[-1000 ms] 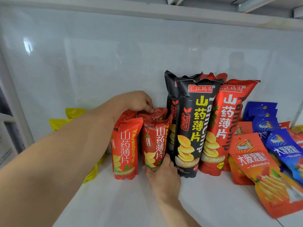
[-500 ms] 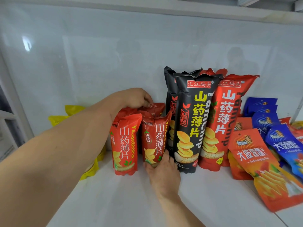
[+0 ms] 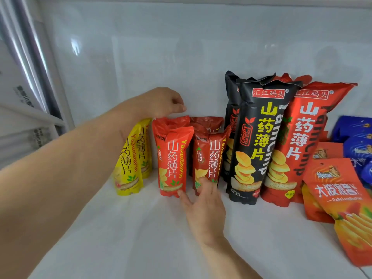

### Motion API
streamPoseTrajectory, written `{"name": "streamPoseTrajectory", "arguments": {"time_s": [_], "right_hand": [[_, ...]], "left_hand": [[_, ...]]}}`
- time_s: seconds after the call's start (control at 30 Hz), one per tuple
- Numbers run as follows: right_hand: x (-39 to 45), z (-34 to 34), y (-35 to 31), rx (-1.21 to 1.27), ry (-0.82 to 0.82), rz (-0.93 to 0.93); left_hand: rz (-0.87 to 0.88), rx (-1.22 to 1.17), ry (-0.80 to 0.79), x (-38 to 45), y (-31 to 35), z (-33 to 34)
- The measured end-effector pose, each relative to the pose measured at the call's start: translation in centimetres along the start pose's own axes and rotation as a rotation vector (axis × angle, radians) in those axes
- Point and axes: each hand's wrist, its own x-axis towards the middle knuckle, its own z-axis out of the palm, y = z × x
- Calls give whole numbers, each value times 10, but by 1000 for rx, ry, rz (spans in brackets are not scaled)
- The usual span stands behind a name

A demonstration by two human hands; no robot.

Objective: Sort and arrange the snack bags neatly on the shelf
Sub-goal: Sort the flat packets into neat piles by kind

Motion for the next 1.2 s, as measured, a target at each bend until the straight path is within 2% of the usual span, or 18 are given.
{"name": "streamPoseTrajectory", "arguments": {"time_s": [0.13, 0.27, 0.43, 0.53, 0.8, 1.2], "right_hand": [[-5, 9, -20, 105, -100, -54], [-5, 26, -31, 135, -254, 92], [-2, 45, -50, -74, -175, 268], [3, 53, -56, -117, -160, 330], [3, 55, -57, -102, -180, 329], [10, 46, -43, -42, -292, 323]], "left_hand": [[-73, 44, -5, -10, -20, 2], [-81, 102, -86, -5, -38, 3], [-25, 153, -195, 14, -51, 6], [35, 153, -244, 22, -53, 9], [106, 119, -250, 27, -62, 15], [67, -38, -247, 17, -69, 13]]}}
